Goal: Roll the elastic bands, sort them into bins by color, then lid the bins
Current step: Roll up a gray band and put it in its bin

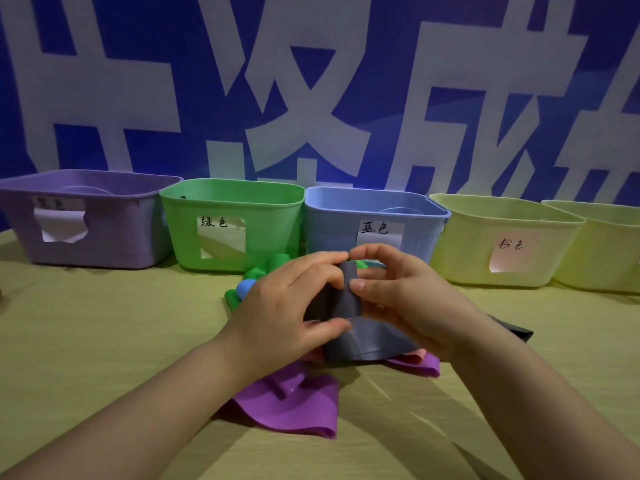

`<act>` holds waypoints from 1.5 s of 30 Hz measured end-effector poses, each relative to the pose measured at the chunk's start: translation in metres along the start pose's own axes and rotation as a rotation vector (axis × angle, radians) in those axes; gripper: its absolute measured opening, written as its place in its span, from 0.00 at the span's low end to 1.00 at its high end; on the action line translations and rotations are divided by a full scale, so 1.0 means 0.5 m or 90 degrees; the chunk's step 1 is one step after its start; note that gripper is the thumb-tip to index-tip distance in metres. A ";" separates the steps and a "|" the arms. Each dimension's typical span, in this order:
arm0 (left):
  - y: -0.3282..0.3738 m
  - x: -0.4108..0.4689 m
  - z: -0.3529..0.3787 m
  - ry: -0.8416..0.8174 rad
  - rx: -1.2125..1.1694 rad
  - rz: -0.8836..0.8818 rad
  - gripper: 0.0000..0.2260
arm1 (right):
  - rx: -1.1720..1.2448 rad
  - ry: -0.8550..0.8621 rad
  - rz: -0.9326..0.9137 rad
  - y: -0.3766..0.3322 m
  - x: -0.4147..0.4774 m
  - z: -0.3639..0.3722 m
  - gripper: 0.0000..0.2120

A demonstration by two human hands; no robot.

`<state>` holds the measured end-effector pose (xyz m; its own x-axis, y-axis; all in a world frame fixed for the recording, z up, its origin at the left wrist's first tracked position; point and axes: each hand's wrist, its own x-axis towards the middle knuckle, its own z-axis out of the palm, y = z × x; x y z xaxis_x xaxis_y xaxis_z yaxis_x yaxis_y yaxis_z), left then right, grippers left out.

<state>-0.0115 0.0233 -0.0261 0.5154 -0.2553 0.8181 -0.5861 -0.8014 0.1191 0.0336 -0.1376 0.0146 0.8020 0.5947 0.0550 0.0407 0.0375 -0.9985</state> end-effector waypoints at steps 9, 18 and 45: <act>-0.004 0.000 -0.002 0.039 0.012 0.020 0.12 | -0.060 -0.059 0.003 0.009 0.000 -0.003 0.24; 0.002 -0.003 0.009 0.055 -0.043 0.005 0.23 | -0.072 -0.015 -0.041 0.015 0.006 0.010 0.20; 0.003 -0.004 0.006 0.035 0.012 0.009 0.14 | -0.078 -0.011 -0.029 0.007 0.002 0.004 0.18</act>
<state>-0.0115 0.0212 -0.0292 0.4715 -0.2367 0.8495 -0.5809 -0.8082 0.0972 0.0333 -0.1355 0.0109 0.7869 0.6090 0.0995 0.1499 -0.0323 -0.9882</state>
